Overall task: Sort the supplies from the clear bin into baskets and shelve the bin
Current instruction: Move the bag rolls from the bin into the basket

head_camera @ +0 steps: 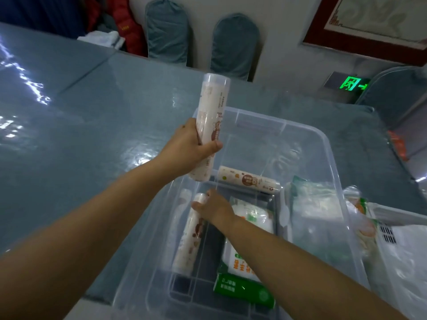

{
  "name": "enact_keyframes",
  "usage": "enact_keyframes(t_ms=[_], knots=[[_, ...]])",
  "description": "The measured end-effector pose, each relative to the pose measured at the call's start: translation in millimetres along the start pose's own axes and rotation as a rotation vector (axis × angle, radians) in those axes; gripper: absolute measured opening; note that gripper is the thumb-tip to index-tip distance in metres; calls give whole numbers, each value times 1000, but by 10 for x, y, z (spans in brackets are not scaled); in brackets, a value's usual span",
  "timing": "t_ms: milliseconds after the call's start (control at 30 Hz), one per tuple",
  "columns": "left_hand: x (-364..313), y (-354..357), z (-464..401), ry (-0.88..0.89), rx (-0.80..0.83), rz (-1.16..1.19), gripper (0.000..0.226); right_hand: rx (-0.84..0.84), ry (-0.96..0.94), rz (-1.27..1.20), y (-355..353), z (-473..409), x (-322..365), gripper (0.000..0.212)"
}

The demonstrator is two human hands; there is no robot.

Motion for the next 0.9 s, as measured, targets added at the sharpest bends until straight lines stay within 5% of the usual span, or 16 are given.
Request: enact_keyframes(t_ms=[100,333,633,900], knots=[[5,-1,1,-1,-6,-13,59,-67,86,-195,-52,17,-135,70],[-53,-6,62,11,-5,-47,62,4,242,-515,-627,270,-150,51],[-473,-57,201,116,-112,-494,64,-362,-320,-182,-2195,1297,286,43],[-1619,424,641,404,26,-269,50,-620,-496,-772,-3270,2164,-411,27]])
Point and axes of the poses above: each hand's wrist, its own z-axis away from the middle knuckle, its own y-axis out of the palm, x = y × z, the point moved 7 cm from there along -z, towards the middle knuckle, and after that the axes turned 14 degrees about -z, right-handed, at the moved point
